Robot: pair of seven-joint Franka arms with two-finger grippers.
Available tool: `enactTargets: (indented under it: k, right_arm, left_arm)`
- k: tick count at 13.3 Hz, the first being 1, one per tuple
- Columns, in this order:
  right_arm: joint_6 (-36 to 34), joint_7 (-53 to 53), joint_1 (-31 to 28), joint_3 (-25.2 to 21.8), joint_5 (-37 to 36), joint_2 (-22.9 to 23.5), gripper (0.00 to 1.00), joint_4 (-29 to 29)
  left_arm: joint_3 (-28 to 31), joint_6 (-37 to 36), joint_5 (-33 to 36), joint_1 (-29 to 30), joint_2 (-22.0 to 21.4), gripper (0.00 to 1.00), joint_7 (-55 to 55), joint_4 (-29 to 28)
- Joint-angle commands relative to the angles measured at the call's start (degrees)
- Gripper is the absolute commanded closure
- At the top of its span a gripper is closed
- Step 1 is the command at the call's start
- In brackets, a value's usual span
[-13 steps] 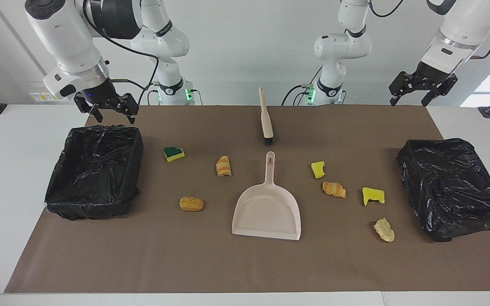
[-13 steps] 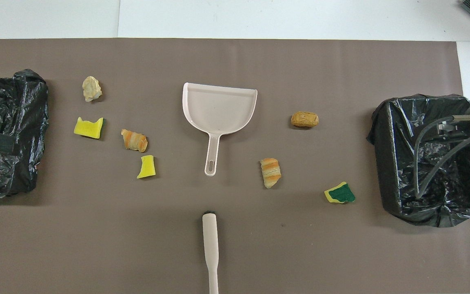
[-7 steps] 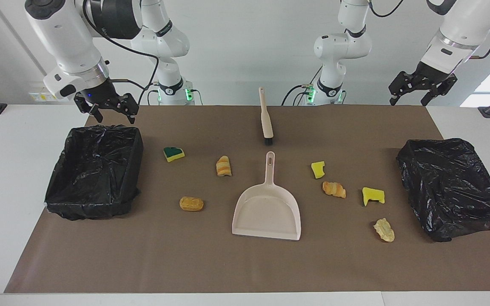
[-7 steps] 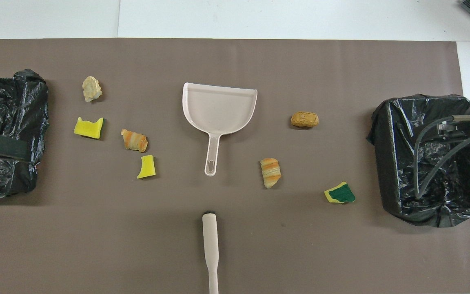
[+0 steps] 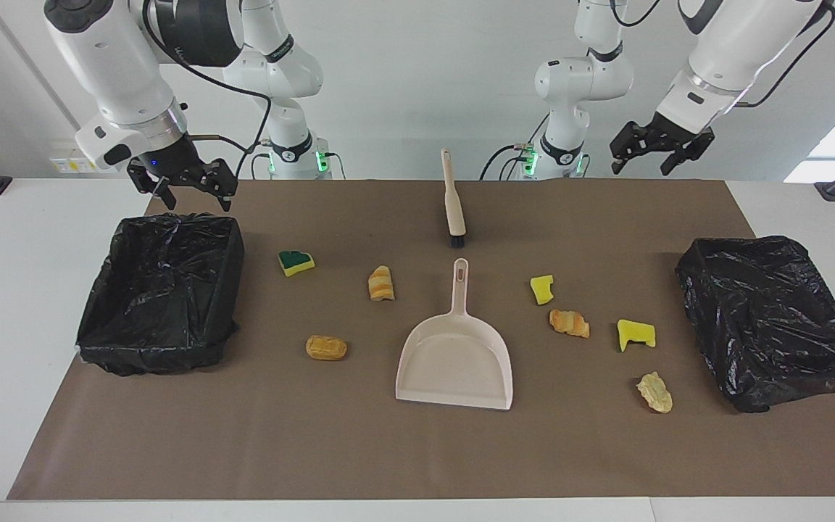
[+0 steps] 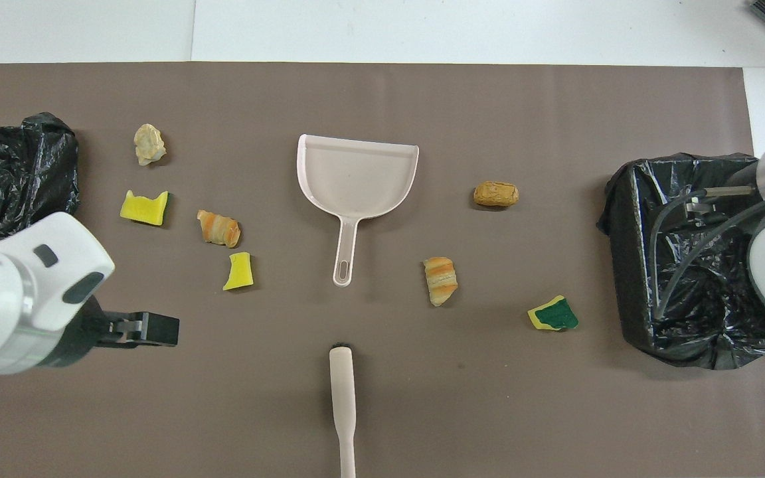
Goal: Sweep and dump trash in bin
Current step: 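Reach the left gripper to the brush while the right gripper reaches the dustpan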
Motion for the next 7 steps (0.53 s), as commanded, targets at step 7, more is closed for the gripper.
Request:
enactTargets:
  k: [7]
  right_arm:
    - [10.1,5.3,8.5,0.9,0.7,10.9,0.00,2.2]
  left_arm:
    - [-23.6,17.2,-8.4,-0.5,-6.1,0.00,-21.5,-17.8]
